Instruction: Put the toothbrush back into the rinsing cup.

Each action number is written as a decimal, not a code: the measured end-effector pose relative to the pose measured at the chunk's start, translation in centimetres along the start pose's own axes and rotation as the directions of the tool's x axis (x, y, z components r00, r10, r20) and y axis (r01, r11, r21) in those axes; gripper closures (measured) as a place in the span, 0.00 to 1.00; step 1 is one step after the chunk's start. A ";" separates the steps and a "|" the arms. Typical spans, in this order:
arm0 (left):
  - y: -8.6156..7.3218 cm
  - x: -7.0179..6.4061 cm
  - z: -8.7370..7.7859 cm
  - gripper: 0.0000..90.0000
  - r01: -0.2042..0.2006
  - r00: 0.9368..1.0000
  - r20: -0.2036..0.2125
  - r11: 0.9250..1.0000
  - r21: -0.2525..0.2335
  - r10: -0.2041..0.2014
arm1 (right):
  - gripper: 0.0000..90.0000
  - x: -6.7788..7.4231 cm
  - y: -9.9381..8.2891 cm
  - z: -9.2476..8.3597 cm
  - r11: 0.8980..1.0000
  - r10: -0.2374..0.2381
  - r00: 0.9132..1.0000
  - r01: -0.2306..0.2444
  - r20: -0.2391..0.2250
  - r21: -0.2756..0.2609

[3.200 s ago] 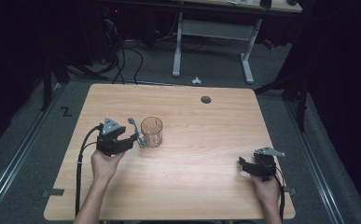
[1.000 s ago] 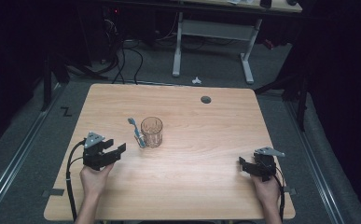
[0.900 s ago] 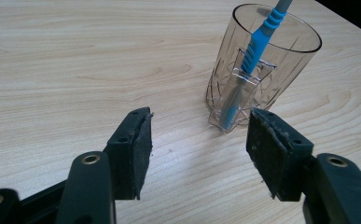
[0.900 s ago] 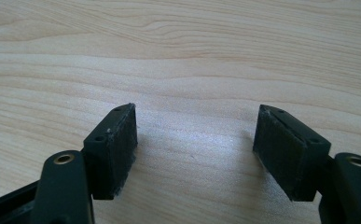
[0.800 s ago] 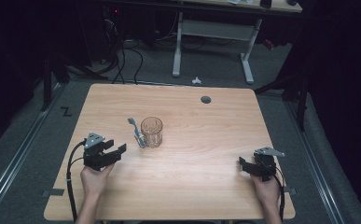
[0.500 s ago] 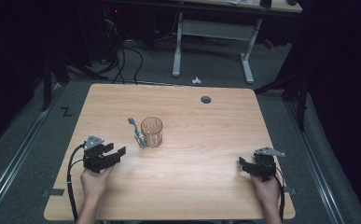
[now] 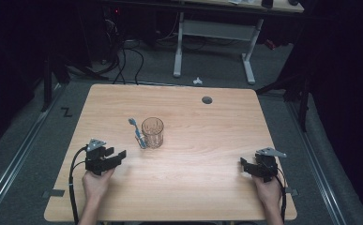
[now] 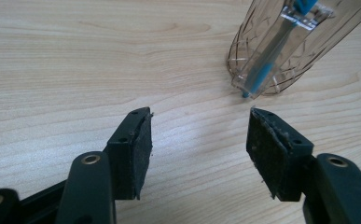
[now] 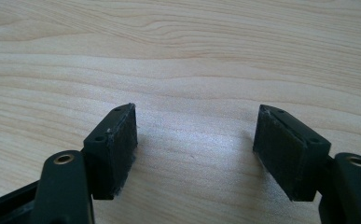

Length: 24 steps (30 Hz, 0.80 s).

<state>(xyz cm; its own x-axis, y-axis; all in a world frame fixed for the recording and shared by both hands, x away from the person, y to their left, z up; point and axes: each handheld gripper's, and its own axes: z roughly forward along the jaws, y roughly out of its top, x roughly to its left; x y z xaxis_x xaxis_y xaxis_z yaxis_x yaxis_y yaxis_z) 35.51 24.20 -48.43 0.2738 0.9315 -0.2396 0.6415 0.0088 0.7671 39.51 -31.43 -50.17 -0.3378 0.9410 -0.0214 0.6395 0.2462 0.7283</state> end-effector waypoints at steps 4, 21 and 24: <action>-0.3 0.1 0.6 0.47 -0.014 1.000 -0.019 0.999 0.033 0.015 | 0.34 0.0 0.0 0.0 1.000 0.000 1.000 0.000 0.000 0.000; -1.0 0.5 1.7 0.45 0.003 0.997 -0.078 0.999 0.050 0.001 | 0.34 0.0 0.0 0.0 1.000 0.000 1.000 0.000 0.000 0.000; -1.1 0.5 1.8 0.45 -0.001 0.996 -0.090 0.999 0.044 0.005 | 0.34 0.0 0.0 0.0 1.000 0.000 1.000 0.000 0.000 0.000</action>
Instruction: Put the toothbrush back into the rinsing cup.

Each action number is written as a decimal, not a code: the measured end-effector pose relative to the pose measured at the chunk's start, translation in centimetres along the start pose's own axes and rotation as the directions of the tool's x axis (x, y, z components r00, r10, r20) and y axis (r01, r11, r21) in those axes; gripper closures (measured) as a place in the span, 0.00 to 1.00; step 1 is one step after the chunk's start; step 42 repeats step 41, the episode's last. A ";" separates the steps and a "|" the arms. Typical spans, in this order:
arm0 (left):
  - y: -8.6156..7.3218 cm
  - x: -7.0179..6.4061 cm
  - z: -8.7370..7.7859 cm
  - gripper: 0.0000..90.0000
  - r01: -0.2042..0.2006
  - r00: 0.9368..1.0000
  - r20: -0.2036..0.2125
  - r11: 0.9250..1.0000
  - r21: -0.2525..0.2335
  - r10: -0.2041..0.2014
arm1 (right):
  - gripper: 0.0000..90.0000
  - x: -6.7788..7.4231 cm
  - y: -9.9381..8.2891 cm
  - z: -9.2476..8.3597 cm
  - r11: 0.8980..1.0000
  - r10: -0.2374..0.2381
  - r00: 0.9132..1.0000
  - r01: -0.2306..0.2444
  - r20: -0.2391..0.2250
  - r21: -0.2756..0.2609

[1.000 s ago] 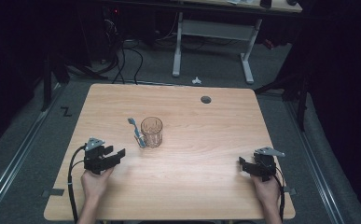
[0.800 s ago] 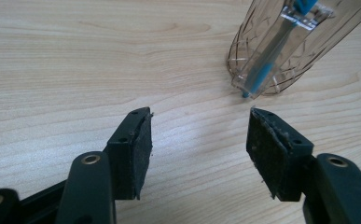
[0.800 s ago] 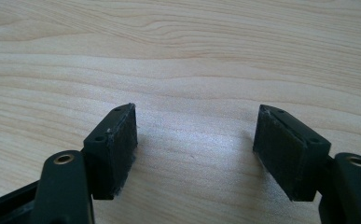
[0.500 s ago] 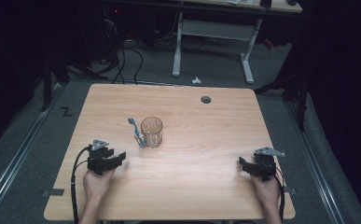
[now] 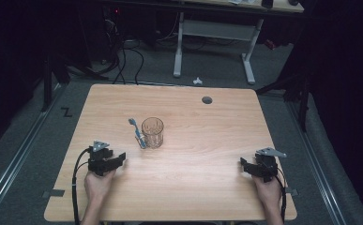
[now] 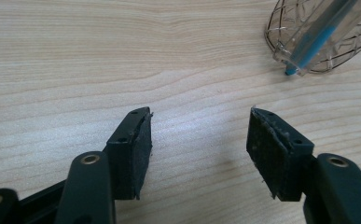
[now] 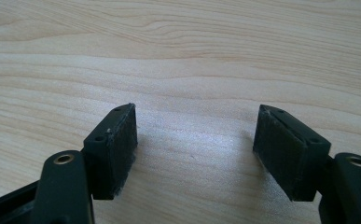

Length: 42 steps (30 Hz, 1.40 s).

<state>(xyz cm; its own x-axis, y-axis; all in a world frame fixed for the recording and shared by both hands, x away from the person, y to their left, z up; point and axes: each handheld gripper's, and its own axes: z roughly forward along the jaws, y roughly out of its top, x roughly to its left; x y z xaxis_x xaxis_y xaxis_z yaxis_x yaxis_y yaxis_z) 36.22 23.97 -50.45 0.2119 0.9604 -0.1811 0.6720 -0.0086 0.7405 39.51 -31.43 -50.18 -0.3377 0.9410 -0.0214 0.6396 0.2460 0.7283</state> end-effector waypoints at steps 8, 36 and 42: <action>-0.2 -0.8 0.4 0.41 -0.063 0.996 -0.065 0.998 -0.012 0.062 | 0.34 0.0 0.0 0.0 1.000 -0.001 1.000 0.001 0.000 0.000; -0.3 -1.5 0.7 0.34 -0.104 0.986 -0.132 0.995 0.012 0.105 | 0.34 0.0 0.0 0.0 1.000 -0.001 1.000 0.001 0.000 0.000; -0.3 -1.5 0.7 0.33 -0.100 0.987 -0.123 0.995 0.010 0.101 | 0.34 0.0 0.0 0.0 1.000 -0.001 1.000 0.001 0.000 0.000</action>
